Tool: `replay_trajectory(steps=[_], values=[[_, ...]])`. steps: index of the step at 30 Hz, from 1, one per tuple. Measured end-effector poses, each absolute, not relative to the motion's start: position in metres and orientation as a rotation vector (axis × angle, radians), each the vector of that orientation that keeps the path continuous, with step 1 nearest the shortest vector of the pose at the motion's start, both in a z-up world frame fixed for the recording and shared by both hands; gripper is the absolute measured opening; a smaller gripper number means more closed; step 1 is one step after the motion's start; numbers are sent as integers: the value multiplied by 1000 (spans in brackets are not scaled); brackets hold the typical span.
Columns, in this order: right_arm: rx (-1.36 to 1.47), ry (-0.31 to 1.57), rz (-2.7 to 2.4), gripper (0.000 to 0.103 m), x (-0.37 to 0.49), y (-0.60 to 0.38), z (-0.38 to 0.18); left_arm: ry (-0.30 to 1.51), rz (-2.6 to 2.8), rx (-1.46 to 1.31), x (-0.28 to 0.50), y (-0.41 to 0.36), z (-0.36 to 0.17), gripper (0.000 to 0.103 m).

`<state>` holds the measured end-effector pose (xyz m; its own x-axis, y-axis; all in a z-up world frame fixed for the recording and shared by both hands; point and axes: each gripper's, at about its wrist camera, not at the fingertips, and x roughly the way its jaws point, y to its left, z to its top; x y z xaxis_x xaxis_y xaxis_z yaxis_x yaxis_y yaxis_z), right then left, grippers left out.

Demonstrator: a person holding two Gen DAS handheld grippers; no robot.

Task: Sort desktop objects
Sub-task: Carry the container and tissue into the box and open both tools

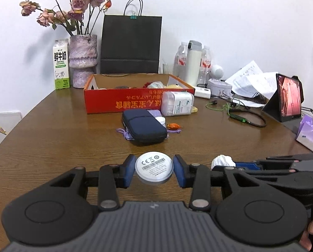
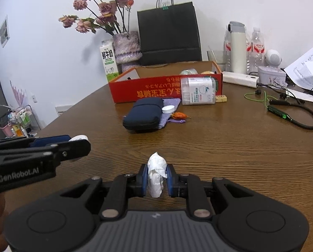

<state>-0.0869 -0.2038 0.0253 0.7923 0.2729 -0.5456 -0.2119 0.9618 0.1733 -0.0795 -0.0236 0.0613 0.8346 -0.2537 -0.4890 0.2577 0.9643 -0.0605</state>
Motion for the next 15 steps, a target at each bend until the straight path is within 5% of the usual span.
replay_trajectory(steps=[7, 15], values=[[122, 560, 282, 17, -67, -216, 55, 507, -268, -51, -39, -5, 95, 40], [107, 474, 343, 17, 45, -227, 127, 530, -229, -87, 101, 17, 144, 40]])
